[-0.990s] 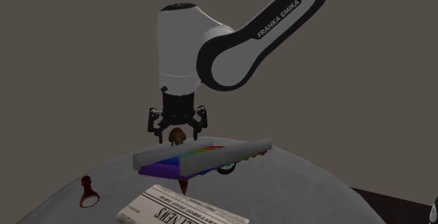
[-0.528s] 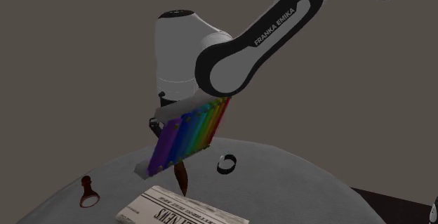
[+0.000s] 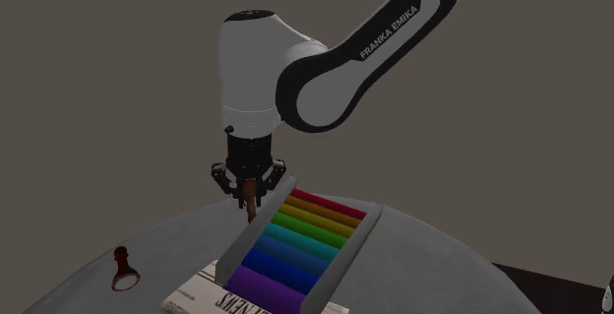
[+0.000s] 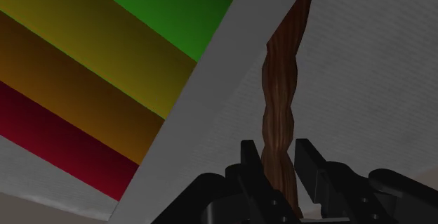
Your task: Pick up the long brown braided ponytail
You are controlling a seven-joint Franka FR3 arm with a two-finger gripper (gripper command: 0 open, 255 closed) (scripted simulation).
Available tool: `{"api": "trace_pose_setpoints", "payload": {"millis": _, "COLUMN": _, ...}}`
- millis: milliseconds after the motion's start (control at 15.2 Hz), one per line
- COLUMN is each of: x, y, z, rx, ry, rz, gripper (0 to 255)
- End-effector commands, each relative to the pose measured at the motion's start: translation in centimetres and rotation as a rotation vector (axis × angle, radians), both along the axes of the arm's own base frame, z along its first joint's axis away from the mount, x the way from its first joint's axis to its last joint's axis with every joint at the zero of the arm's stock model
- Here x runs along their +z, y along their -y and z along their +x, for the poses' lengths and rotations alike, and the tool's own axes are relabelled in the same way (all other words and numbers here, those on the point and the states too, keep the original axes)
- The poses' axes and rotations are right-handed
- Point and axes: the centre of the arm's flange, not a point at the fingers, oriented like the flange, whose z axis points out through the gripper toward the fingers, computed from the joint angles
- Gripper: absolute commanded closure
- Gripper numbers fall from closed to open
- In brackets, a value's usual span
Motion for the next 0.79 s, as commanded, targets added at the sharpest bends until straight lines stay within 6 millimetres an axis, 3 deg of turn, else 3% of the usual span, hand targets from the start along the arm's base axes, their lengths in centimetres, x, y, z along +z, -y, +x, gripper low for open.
{"api": "trace_pose_setpoints", "payload": {"millis": 0, "x": 0.8, "y": 0.1, "z": -0.1, "rx": 0.000, "ry": -0.002, "rz": 0.000, "gripper": 255}}
{"api": "trace_pose_setpoints", "payload": {"millis": 726, "x": 6.6, "y": 0.1, "z": -0.1, "rx": 0.000, "ry": -0.002, "rz": 0.000, "gripper": 255}}
